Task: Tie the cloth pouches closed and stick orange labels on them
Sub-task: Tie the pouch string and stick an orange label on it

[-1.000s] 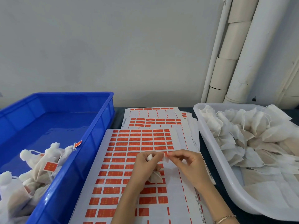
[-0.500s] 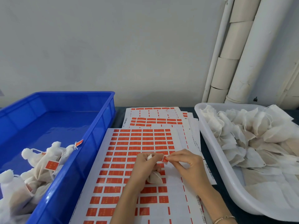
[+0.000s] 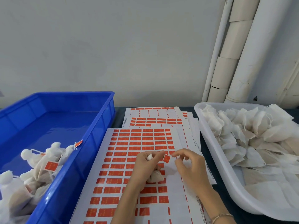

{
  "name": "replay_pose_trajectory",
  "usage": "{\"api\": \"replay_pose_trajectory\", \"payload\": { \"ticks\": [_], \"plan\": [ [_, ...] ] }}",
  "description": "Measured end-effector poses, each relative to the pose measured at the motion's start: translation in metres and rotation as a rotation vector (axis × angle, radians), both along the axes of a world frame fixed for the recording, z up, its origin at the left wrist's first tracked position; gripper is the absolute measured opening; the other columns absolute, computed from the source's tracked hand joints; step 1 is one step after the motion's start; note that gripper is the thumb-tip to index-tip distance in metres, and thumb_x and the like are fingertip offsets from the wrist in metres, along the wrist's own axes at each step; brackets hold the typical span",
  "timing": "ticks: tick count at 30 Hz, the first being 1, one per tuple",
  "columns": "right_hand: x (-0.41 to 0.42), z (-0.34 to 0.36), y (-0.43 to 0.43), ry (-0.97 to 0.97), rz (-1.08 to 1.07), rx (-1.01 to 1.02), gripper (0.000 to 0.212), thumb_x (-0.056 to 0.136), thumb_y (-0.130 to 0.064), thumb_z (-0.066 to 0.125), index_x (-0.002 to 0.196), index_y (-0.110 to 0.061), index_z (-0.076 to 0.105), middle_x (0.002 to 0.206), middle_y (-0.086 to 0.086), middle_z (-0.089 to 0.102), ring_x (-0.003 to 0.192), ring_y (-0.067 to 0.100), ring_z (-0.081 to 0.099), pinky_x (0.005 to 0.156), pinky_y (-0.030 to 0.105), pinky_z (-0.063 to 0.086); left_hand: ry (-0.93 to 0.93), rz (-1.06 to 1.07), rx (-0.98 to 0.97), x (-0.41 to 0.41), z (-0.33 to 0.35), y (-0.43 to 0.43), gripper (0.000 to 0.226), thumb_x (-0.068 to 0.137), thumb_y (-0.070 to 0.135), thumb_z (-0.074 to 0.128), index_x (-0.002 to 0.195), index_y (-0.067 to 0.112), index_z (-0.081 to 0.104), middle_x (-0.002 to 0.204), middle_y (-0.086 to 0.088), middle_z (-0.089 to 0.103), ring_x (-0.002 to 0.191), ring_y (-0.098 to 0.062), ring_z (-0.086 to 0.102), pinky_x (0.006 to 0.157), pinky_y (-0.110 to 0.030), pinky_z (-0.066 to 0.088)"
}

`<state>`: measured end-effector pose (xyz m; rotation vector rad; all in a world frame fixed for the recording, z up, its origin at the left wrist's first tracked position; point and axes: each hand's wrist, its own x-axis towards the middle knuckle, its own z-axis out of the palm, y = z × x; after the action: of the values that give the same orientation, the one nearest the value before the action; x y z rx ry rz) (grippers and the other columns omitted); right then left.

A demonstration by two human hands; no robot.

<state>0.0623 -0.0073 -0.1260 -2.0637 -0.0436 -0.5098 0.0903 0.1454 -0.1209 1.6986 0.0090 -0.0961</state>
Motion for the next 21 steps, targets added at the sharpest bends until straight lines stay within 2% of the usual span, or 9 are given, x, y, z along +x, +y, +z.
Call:
{"api": "replay_pose_trajectory", "payload": {
  "ticks": [1,3,4,7,11,14,16,18,21],
  "plan": [
    [0.001,0.002,0.001,0.02,-0.004,0.063,0.004,0.08,-0.038,0.06,0.08,-0.037,0.064,0.086,-0.035,0.065,0.093,-0.008,0.057,0.073,0.006,0.04,-0.01,-0.004,-0.004,0.0,0.0,0.0,0.018,0.084,0.04,0.068,0.074,0.025,0.07,0.049,0.011,0.06,0.048,-0.002,0.058,0.048,-0.009,0.045],
    [0.002,0.003,0.001,0.032,0.011,0.115,0.014,0.081,-0.052,0.063,0.084,-0.038,0.065,0.088,-0.037,0.064,0.091,-0.008,0.058,0.068,0.007,0.043,-0.032,-0.021,-0.009,0.0,0.0,0.0,0.018,0.084,0.038,0.067,0.075,0.024,0.071,0.051,0.01,0.06,0.048,-0.002,0.058,0.05,-0.01,0.046],
    [0.002,0.003,0.001,0.041,0.028,0.118,0.014,0.08,-0.052,0.066,0.085,-0.039,0.065,0.088,-0.035,0.064,0.09,-0.007,0.059,0.067,0.007,0.045,-0.043,-0.031,-0.012,-0.001,0.0,0.0,0.018,0.085,0.038,0.067,0.074,0.024,0.071,0.052,0.01,0.061,0.049,-0.003,0.058,0.051,-0.011,0.047],
    [0.003,0.0,0.0,0.067,0.057,0.091,0.003,0.082,-0.035,0.07,0.083,-0.037,0.068,0.085,-0.03,0.067,0.088,-0.005,0.061,0.071,0.002,0.044,-0.061,-0.079,-0.018,-0.001,0.0,0.0,0.018,0.086,0.038,0.066,0.075,0.024,0.073,0.055,0.006,0.062,0.052,-0.005,0.058,0.058,-0.017,0.053],
    [0.007,-0.004,-0.002,0.085,0.014,0.08,0.004,0.087,-0.03,0.067,0.087,-0.033,0.064,0.086,-0.021,0.068,0.086,-0.004,0.061,0.07,0.003,0.045,-0.066,-0.105,0.001,-0.001,-0.001,0.0,0.009,0.088,0.036,0.064,0.086,0.031,0.072,0.059,0.011,0.063,0.057,-0.004,0.061,0.058,-0.013,0.049],
    [0.008,-0.005,-0.001,0.083,-0.016,0.086,0.006,0.091,-0.027,0.061,0.091,-0.031,0.057,0.094,-0.019,0.064,0.086,0.0,0.062,0.07,0.001,0.044,-0.036,-0.123,0.006,-0.001,-0.002,0.002,0.018,0.093,0.025,0.057,0.105,0.036,0.066,0.077,0.008,0.068,0.081,-0.011,0.066,0.074,-0.021,0.055],
    [0.009,-0.006,-0.001,0.06,-0.042,0.073,0.006,0.092,-0.025,0.059,0.091,-0.029,0.055,0.094,-0.017,0.063,0.087,0.001,0.062,0.07,0.002,0.045,-0.011,-0.125,-0.015,-0.001,0.0,0.005,0.019,0.095,0.023,0.054,0.108,0.034,0.062,0.084,0.009,0.07,0.091,-0.014,0.066,0.086,-0.028,0.054],
    [0.01,-0.007,-0.001,0.049,-0.06,0.063,0.005,0.092,-0.024,0.06,0.094,-0.025,0.056,0.095,-0.014,0.063,0.088,0.003,0.062,0.071,0.005,0.045,-0.035,-0.124,-0.021,-0.004,0.002,0.006,0.015,0.095,0.025,0.056,0.108,0.03,0.061,0.086,0.009,0.072,0.091,-0.01,0.067,0.087,-0.027,0.053],
    [0.009,-0.007,0.001,0.047,-0.055,0.052,0.007,0.091,-0.024,0.061,0.096,-0.023,0.057,0.097,-0.012,0.064,0.088,0.006,0.062,0.073,0.008,0.044,-0.063,-0.029,0.006,-0.008,0.003,0.001,0.014,0.091,0.03,0.062,0.105,0.026,0.063,0.091,0.014,0.072,0.093,-0.004,0.066,0.082,-0.017,0.052]
  ]
}}
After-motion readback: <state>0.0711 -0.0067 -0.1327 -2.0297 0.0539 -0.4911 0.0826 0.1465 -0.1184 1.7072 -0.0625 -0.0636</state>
